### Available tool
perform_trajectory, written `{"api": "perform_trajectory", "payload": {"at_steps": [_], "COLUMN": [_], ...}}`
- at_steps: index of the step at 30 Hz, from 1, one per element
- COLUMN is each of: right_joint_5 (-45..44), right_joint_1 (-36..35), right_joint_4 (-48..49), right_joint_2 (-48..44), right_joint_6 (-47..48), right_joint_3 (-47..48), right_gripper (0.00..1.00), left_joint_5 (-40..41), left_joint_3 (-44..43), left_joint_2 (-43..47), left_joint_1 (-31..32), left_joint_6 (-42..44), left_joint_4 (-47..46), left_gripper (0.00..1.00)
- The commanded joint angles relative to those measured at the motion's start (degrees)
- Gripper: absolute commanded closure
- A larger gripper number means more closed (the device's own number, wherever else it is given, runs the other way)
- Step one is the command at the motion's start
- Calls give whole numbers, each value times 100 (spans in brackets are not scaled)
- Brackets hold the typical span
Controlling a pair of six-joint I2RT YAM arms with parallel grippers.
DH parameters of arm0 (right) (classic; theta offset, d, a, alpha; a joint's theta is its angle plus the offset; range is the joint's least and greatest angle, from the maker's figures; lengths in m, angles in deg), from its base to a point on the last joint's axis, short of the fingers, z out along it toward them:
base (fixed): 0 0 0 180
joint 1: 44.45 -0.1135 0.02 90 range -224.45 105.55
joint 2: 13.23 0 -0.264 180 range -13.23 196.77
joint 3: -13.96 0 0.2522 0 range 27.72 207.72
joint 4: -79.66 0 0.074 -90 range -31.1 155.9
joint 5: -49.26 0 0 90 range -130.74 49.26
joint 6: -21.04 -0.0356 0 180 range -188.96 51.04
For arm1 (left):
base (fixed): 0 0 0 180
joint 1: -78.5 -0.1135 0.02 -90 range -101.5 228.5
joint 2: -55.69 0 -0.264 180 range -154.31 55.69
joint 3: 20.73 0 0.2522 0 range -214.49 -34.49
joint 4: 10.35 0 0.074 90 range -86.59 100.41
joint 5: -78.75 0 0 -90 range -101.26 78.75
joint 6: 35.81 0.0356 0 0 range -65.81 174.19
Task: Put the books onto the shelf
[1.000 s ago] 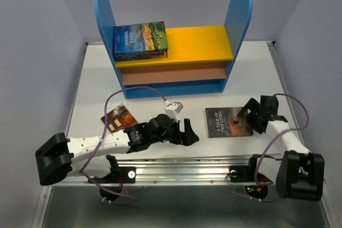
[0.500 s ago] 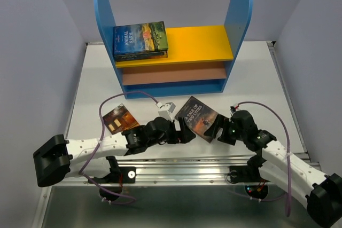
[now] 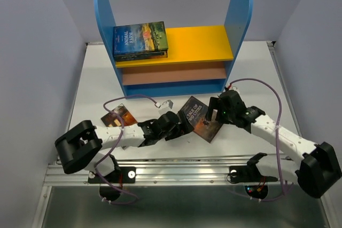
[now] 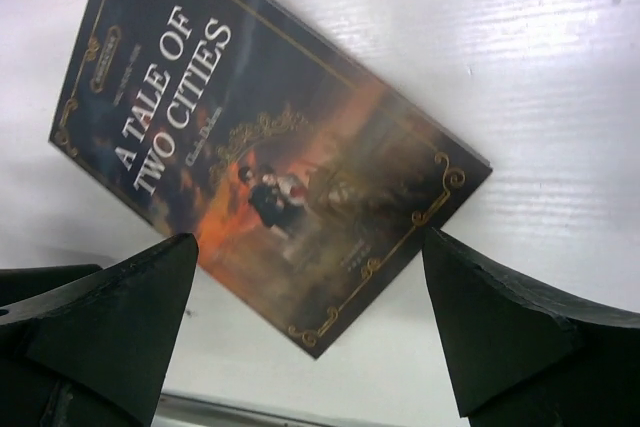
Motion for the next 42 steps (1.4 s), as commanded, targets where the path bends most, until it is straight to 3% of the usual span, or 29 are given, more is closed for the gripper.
{"api": "perform_trajectory", "payload": {"at_steps": [1,5,7,16,24,27,30,33,36,42], "right_joint_5": [-496,643,1188,2113,3492,3933,4223,4680,5215,4709], "right_joint_1": [229,1089,1301,1364,1364,1364,1364,1364,1364,1364], "right_joint_4": [476,1169,1495,2102,2102,2067,1962,1900,1900,1533], "right_joint_2": [628,971,1138,1640,1421,912,401,216,347,708], "right_joint_6": [661,1189,1452,1682,1524,1436,1331,1243,1295,1453], "right_joint_3": [481,341,305,-143,-477,-442,-284,-196,-266,-381], "right_gripper": [0,0,0,0,2,5,23,31,33,33], "left_joint_5": [-218,-139,-34,45,177,168,177,169,107,98], "left_joint_3": [-352,-712,-818,-959,-1363,-1302,-1241,-1232,-1232,-1214], "left_joint_2": [-476,-828,-1057,-1479,-1734,-1734,-1690,-1725,-1804,-1814], "left_joint_1": [-318,-344,-344,-397,-406,-406,-397,-397,-397,-379], "left_joint_6": [-340,-411,-516,-1351,-1492,-1633,-1729,-1747,-1739,-1738], "left_joint_4": [-295,-111,117,487,1076,1076,1102,1094,1094,1094], "left_gripper": [1,3,9,31,36,43,49,51,51,51]}}
